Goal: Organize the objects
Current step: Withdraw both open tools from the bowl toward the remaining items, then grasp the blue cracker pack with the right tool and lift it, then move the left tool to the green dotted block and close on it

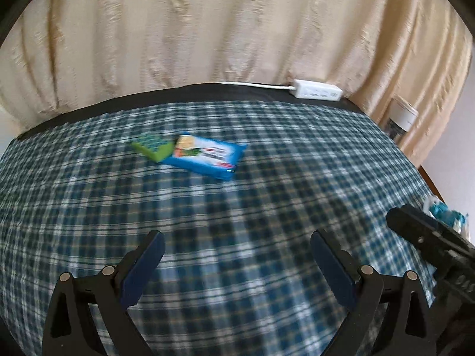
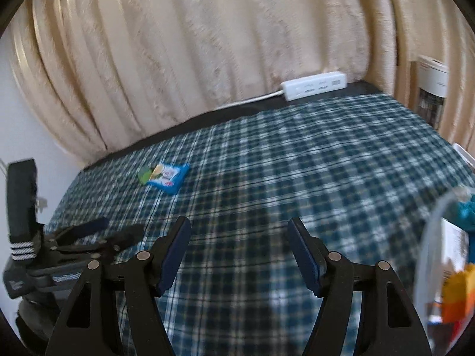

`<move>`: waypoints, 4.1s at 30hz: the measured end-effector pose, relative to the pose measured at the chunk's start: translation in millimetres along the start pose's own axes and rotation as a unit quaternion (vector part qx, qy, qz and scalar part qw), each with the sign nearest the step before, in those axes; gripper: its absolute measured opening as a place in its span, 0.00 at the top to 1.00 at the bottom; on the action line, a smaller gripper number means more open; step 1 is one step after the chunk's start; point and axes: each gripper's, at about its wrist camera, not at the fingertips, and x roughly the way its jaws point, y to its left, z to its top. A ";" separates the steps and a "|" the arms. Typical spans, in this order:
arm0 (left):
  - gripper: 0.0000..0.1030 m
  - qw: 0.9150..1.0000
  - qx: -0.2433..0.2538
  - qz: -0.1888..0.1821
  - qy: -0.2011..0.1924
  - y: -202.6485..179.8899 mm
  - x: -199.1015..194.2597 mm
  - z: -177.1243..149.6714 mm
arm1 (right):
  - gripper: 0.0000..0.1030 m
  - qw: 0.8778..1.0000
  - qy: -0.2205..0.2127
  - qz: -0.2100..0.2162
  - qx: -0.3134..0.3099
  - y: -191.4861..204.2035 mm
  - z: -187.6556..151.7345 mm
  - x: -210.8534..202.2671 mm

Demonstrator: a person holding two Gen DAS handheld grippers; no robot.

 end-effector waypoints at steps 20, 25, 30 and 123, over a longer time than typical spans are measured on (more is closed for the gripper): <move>0.03 0.993 -0.060 0.102 -0.014 74.9 13.0 9.0 | 0.33 0.993 0.048 0.043 -0.096 82.4 40.4 117.6; 0.03 0.991 -0.077 0.110 -0.009 88.3 16.3 11.6 | 0.33 0.990 0.053 0.057 -0.118 100.5 51.0 139.2; 0.03 0.989 -0.088 0.116 -0.003 98.3 20.8 12.9 | 0.33 0.986 0.067 0.080 -0.132 112.8 65.7 162.9; 0.03 0.979 -0.032 0.193 0.057 113.9 152.7 128.2 | 0.60 0.994 0.071 0.085 -0.014 17.2 19.3 108.5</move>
